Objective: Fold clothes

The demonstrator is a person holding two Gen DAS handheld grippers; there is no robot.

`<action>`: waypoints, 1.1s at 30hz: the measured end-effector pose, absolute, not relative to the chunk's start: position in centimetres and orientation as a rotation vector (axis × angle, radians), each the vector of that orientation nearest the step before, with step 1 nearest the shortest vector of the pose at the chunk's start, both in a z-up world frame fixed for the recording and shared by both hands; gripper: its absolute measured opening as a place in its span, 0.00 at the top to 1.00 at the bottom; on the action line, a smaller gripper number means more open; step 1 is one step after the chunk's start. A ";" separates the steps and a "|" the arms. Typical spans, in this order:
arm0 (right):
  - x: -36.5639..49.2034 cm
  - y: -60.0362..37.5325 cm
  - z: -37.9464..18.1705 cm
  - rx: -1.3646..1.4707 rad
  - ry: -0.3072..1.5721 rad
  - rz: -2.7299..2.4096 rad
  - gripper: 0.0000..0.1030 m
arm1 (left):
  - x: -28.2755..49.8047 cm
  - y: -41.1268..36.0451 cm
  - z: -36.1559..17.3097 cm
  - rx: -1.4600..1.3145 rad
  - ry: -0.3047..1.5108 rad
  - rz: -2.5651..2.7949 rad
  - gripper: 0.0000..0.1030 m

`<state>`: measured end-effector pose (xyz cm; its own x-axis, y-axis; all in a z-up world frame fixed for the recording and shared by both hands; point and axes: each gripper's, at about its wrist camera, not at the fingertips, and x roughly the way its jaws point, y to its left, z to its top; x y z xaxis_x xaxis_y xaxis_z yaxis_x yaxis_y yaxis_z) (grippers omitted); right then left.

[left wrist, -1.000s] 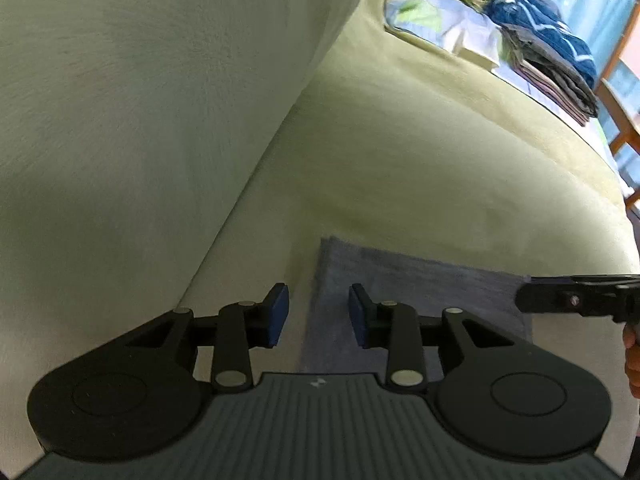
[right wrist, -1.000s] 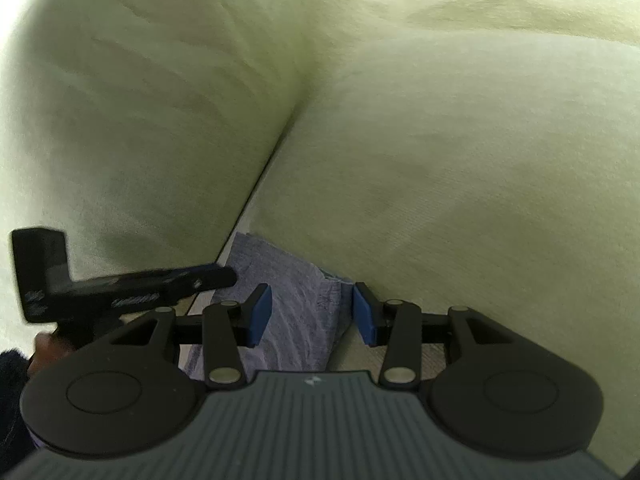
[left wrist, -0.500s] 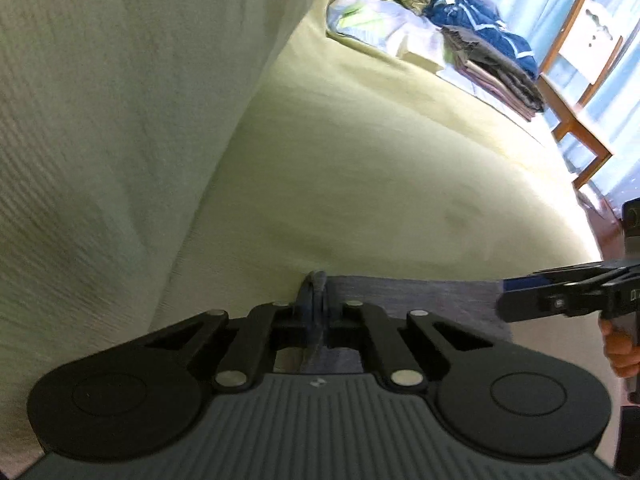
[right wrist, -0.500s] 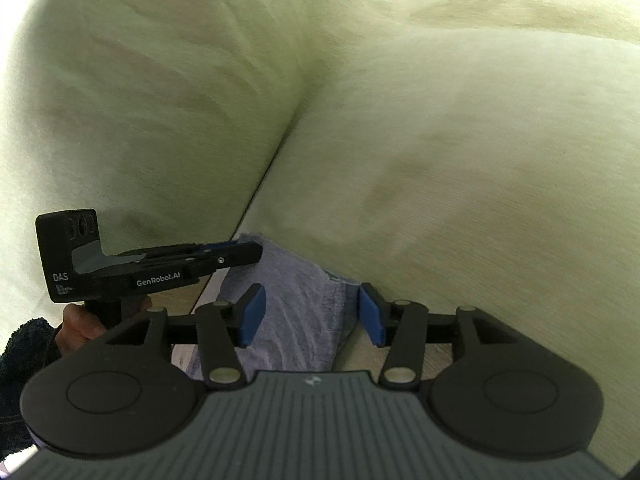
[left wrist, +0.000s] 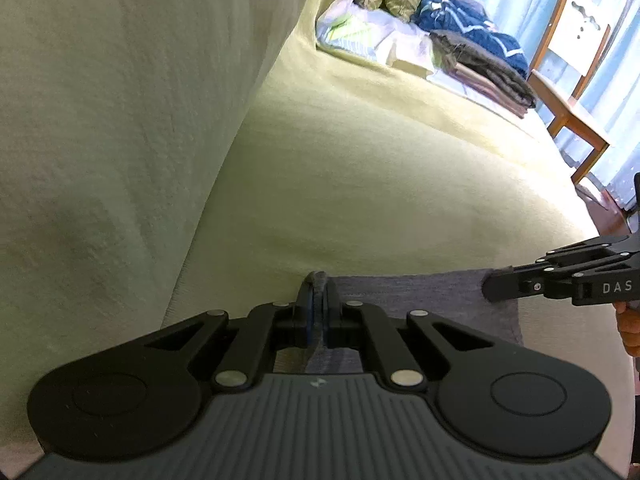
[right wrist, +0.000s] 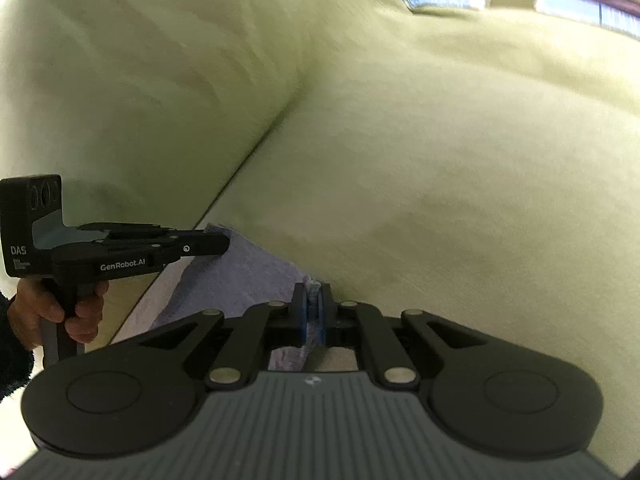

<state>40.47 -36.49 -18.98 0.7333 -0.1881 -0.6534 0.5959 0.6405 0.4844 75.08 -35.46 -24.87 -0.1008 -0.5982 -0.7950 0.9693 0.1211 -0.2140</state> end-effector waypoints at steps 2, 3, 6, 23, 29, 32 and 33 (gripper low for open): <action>40.5 -35.5 -18.0 0.683 0.592 -0.477 0.97 | 75.1 -34.7 -24.3 0.502 0.921 -1.429 0.99; 40.5 -35.1 -17.6 0.664 0.590 -0.474 0.97 | 75.1 -34.2 -23.9 0.487 0.916 -1.431 0.99; 40.4 -33.1 -15.8 0.545 0.575 -0.445 0.97 | 75.1 -32.8 -23.1 0.460 0.915 -1.434 0.99; 38.9 -23.4 -13.4 0.257 0.567 -0.159 0.97 | 71.8 -21.6 -19.8 0.362 0.904 -1.252 0.99; 38.4 -20.1 -13.2 0.243 0.564 -0.090 0.97 | 70.7 -17.3 -19.0 0.363 0.896 -1.238 0.99; 38.2 -17.7 -13.4 0.239 0.574 -0.084 0.97 | 70.4 -13.9 -19.3 0.362 0.899 -1.262 0.99; 38.1 -16.6 -13.6 0.233 0.579 -0.089 0.97 | 70.4 -13.3 -19.3 0.360 0.900 -1.270 0.99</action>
<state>38.06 -16.57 -13.61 0.8341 -0.0180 -0.5513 0.1483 0.9700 0.1928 70.42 -13.28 -19.32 0.0250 -0.6646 -0.7468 0.9250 0.2987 -0.2349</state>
